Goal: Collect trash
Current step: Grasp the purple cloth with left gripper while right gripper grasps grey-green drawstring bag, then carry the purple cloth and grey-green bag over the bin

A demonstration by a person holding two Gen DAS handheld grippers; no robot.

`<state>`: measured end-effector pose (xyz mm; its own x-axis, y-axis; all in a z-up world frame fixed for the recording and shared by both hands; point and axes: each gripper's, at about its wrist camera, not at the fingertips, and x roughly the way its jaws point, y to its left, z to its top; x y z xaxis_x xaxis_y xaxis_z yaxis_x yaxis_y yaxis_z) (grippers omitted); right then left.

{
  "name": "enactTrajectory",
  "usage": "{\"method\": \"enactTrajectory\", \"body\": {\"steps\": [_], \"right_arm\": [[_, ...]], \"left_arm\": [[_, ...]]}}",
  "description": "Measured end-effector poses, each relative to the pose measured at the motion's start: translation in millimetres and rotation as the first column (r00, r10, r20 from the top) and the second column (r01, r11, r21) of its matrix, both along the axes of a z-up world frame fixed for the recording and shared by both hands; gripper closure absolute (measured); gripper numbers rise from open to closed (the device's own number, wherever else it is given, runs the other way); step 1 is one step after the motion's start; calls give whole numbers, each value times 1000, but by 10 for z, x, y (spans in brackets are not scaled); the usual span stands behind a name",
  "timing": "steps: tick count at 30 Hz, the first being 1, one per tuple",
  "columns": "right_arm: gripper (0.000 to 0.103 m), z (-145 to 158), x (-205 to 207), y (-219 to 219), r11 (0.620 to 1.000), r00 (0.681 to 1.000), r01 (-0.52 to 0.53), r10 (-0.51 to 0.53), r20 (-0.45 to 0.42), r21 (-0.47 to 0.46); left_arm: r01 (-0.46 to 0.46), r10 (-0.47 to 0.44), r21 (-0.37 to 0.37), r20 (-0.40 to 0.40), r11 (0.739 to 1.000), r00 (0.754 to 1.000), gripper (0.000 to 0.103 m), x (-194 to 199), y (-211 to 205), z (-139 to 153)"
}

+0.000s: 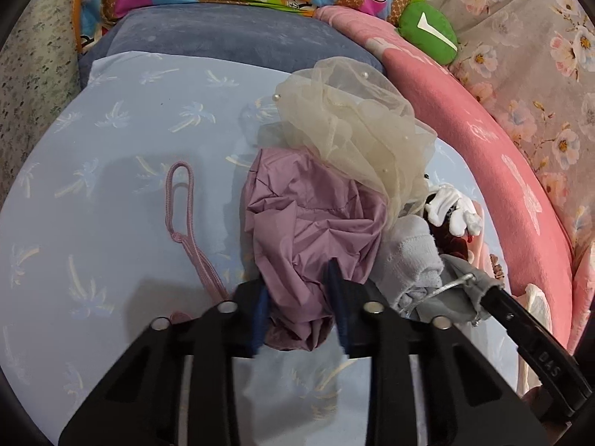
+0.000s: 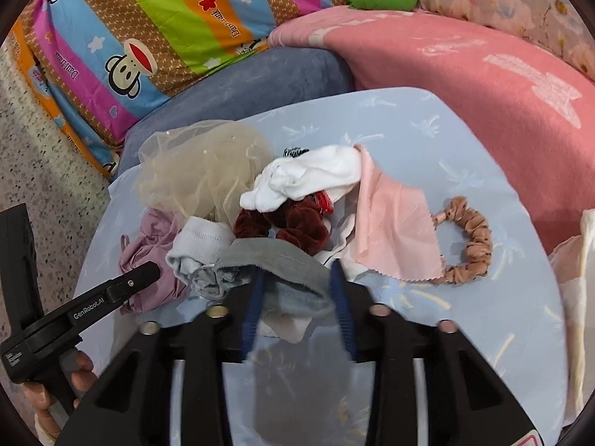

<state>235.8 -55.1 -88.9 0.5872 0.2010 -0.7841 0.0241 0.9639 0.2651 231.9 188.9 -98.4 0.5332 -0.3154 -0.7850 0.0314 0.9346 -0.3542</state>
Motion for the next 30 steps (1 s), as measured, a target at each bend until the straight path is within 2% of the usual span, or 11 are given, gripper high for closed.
{"method": "enactTrajectory", "body": {"steps": [3, 7, 19, 30], "right_arm": [[98, -7, -19, -26, 1000, 1000, 5, -5, -4, 19], [100, 75, -108, -73, 999, 1000, 14, -14, 17, 34], [100, 688, -571, -356, 997, 986, 54, -63, 157, 59], [100, 1071, -1116, -1039, 983, 954, 165, -181, 238, 85]], "left_arm": [[20, -19, -10, 21, 1000, 1000, 87, -50, -19, 52], [32, -32, 0, 45, 999, 998, 94, -125, -58, 140], [103, -100, -8, 170, 995, 980, 95, -397, -390, 729], [252, -243, 3, 272, 968, 931, 95, -740, -1064, 1145]]}}
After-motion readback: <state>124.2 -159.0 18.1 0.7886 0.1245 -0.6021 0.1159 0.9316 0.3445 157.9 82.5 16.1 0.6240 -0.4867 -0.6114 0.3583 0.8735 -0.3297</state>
